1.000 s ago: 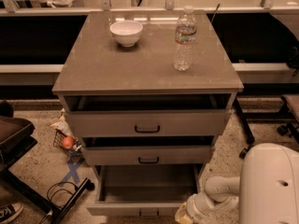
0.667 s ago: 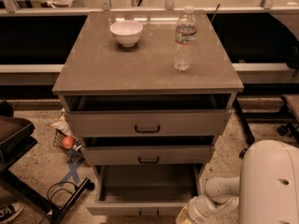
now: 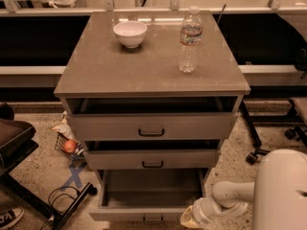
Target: Open bottom drawer
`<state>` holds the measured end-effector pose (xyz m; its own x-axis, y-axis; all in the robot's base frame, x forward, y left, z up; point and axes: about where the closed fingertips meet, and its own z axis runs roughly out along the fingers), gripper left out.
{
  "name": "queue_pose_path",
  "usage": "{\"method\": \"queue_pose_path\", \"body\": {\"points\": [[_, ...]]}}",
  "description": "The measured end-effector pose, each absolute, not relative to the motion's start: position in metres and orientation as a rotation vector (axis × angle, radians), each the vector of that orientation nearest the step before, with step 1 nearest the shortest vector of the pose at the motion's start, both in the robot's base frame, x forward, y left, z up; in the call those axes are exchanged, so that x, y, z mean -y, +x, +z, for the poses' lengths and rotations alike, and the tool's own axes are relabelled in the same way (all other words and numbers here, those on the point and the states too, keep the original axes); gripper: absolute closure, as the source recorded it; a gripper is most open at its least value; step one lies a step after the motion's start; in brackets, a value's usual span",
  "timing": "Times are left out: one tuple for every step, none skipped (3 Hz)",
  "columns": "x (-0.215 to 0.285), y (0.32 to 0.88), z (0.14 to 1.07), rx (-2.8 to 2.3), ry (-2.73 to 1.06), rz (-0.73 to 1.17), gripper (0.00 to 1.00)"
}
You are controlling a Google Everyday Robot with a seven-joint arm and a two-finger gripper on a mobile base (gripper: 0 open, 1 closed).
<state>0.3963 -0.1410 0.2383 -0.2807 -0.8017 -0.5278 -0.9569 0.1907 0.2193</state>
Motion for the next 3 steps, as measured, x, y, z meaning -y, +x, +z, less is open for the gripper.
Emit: {"method": "queue_pose_path", "body": {"points": [[0.163,0.437,0.254,-2.128,-1.68,0.623,0.54],[0.182,0.473,0.256,-2.097,-1.652,0.543,0.85],[0.184,0.489,0.233,-2.076,-1.614,0.552,1.0]]}}
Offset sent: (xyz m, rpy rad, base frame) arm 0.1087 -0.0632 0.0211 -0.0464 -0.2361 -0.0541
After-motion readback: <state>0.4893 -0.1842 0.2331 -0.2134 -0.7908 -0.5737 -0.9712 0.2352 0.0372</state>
